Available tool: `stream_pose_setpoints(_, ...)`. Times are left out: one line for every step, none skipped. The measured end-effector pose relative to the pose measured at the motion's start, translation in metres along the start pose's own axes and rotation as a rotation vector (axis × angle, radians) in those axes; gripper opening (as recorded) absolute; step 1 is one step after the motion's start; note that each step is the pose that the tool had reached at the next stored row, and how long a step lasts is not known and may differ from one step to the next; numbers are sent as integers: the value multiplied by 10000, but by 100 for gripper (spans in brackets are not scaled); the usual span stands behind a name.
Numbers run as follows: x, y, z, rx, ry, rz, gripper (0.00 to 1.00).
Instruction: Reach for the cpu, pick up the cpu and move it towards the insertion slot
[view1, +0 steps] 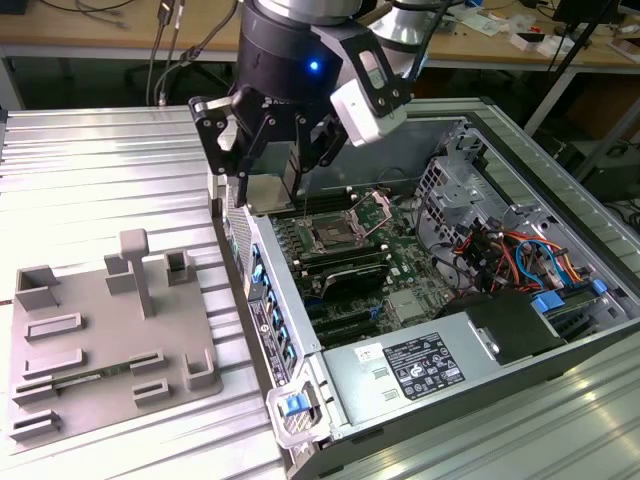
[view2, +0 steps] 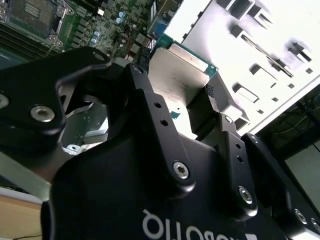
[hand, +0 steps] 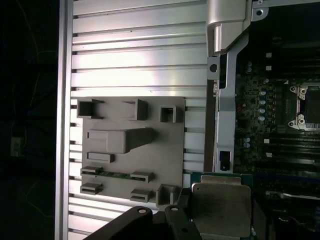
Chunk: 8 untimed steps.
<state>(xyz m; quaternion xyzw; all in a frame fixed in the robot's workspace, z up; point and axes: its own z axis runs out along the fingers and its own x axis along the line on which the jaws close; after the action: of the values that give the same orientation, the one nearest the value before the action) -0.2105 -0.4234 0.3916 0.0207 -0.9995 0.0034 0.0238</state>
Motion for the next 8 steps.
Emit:
stream_pose_setpoints(-10, 0, 1, -1, 0, 0, 55)
stream_pose_setpoints(-20, -1, 1, 0, 0, 0, 55)
stream_pose_setpoints(-33, -1, 2, 0, 0, 0, 55)
stream_pose_setpoints(-43, -2, 2, 0, 0, 0, 55)
stream_pose_setpoints(-59, -2, 2, 0, 0, 0, 55)
stream_pose_setpoints(-68, -3, 3, 0, 0, 0, 55)
stream_pose_setpoints(-78, -3, 3, 0, 0, 0, 55)
stream_pose_setpoints(-89, -3, 4, 0, 0, 1, 55)
